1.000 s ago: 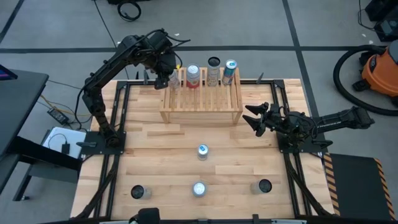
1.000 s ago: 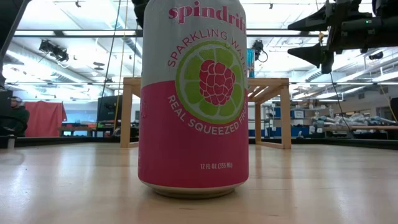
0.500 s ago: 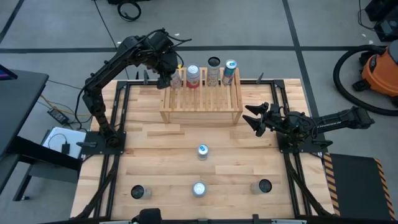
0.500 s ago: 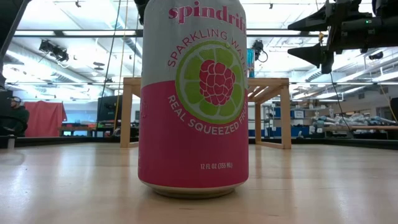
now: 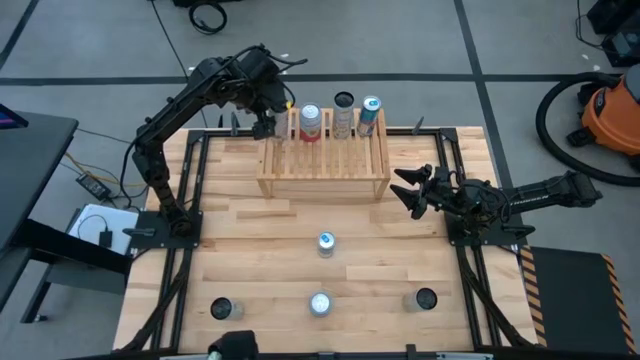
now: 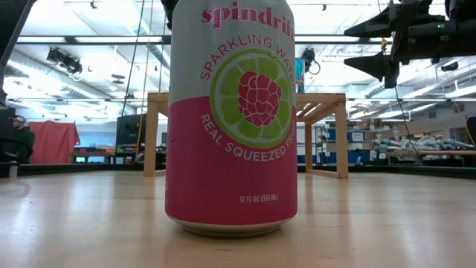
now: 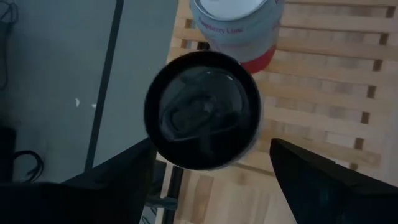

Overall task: Place canned beverage on shelf
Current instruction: Put the top white and pink soda can on the shelf

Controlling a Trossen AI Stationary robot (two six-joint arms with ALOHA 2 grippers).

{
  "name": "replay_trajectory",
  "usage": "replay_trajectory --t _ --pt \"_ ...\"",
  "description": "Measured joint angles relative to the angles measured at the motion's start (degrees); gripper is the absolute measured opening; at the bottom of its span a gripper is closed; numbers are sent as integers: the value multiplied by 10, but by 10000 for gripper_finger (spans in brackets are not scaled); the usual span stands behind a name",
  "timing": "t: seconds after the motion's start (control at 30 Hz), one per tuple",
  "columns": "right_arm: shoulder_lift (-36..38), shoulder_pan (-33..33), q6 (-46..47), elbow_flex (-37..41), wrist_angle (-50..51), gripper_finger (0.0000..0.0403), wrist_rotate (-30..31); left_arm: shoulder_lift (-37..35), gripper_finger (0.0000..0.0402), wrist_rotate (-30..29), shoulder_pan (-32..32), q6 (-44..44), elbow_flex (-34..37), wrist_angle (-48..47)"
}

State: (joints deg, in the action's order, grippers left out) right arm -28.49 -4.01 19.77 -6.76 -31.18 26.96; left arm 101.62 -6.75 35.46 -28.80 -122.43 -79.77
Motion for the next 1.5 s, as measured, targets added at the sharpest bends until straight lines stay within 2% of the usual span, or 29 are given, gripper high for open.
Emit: replay_trajectory --t 0.47,0.87,1.17,1.33,1.5 --pt "0 0 0 0 0 336 0 0 318 0 -3 9 0 -14" --pt "0 0 -1 0 0 336 0 0 318 -48 -3 12 0 -34" --pt "0 0 2 0 -3 336 0 -30 318 -55 -8 26 1 -37" --pt "0 0 -11 0 -31 336 0 -55 318 -57 -20 52 1 -43" --pt "0 1 -44 0 -109 336 2 -76 318 -57 -41 67 1 -58"
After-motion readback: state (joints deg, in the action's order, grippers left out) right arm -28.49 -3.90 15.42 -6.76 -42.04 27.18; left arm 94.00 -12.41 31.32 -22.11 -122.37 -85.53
